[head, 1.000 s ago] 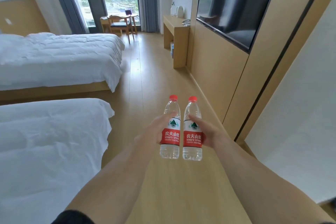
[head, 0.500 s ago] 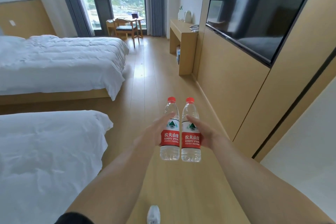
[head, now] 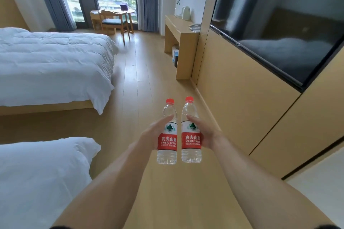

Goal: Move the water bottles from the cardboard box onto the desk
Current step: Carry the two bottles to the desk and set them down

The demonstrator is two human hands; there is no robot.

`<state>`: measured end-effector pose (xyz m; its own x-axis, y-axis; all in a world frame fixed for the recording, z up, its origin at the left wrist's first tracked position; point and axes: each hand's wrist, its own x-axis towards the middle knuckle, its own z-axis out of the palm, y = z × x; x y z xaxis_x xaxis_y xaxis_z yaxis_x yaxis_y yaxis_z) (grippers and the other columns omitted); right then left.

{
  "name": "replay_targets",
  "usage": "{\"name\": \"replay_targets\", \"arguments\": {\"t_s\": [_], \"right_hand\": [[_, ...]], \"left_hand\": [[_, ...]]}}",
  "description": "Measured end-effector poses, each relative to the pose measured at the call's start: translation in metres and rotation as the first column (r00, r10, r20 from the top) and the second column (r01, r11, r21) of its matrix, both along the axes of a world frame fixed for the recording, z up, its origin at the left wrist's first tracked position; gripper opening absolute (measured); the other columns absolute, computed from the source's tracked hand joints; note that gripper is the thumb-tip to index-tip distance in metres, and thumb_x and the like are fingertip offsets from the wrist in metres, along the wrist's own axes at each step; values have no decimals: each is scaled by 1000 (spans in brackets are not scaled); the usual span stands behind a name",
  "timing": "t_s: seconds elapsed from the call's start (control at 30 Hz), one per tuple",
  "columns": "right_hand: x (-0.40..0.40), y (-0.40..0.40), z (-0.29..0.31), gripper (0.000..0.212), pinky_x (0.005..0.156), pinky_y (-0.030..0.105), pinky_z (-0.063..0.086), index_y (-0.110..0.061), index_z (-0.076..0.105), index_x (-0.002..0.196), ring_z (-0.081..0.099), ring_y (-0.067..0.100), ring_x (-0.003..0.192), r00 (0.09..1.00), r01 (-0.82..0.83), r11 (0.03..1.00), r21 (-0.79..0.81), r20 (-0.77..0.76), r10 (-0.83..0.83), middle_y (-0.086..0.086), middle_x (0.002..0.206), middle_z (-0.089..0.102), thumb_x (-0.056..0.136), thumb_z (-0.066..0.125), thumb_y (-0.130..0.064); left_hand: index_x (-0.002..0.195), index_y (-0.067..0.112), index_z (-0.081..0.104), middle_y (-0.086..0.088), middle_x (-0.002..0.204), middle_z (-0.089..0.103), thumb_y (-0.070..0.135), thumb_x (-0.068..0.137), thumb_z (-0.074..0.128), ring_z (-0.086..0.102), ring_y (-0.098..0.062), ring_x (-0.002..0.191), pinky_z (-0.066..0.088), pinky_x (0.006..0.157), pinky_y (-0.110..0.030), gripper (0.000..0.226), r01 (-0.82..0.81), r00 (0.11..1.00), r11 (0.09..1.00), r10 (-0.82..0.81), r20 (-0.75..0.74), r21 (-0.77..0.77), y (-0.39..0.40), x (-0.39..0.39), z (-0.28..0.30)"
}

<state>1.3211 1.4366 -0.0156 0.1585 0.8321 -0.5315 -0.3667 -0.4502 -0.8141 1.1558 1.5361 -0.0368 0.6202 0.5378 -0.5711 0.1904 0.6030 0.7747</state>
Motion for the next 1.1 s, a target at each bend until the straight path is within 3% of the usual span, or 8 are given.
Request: {"name": "replay_targets", "arguments": {"t_s": [0.17,0.3,0.37,0.5,0.67,0.9,1.1], "right_hand": [[20,72,-4,52,87,45,59,-9,56,130,72,32,89,999,-43,999,-10,14,43,18,110,72,93,67,-43],[37,132,-14,58,87,46,59,-7,55,132,72,33,91,997,-78,997,-11,7,78,19,113,72,90,71,-44],[48,166,-18,60,87,47,59,-8,55,132,72,33,91,995,-103,995,-8,9,104,19,112,72,89,72,-45],[73,241,-22,61,81,45,61,-9,54,132,74,32,90,984,-176,984,-2,5,176,19,112,73,88,71,-46],[112,340,-17,60,81,46,61,-10,54,132,73,34,94,972,-234,972,-14,-13,233,20,118,72,89,72,-47],[157,454,-4,57,73,43,62,-11,56,130,75,30,87,963,-269,963,-21,1,269,17,109,75,89,72,-47],[181,543,-8,58,76,44,62,-11,56,130,75,31,87,957,-291,956,-20,3,291,16,109,75,87,74,-45]], "left_hand": [[128,6,59,-18,97,75,51,72,81,75,-31,71,61,60,-39,75,-20,999,1000,20,38,-14,65,18,1],[133,5,57,-18,101,75,50,74,80,75,-31,73,62,61,-40,78,-42,999,999,42,33,-10,117,31,0],[132,6,57,-19,106,74,51,76,80,74,-31,77,62,64,-41,75,-63,998,998,63,5,12,146,38,-1],[113,10,60,-13,87,77,52,79,76,76,-27,68,60,57,-36,56,-94,996,996,94,-2,-4,210,57,2],[113,11,59,-13,86,78,51,85,73,76,-28,69,60,57,-37,50,-154,988,988,155,-27,21,293,91,18],[123,14,58,-14,98,77,50,88,72,76,-30,81,63,69,-42,52,-230,973,970,231,-2,73,395,132,36],[127,14,57,-13,104,76,53,86,71,74,-30,91,61,83,-47,58,-213,975,974,217,-39,77,479,157,37]]}}
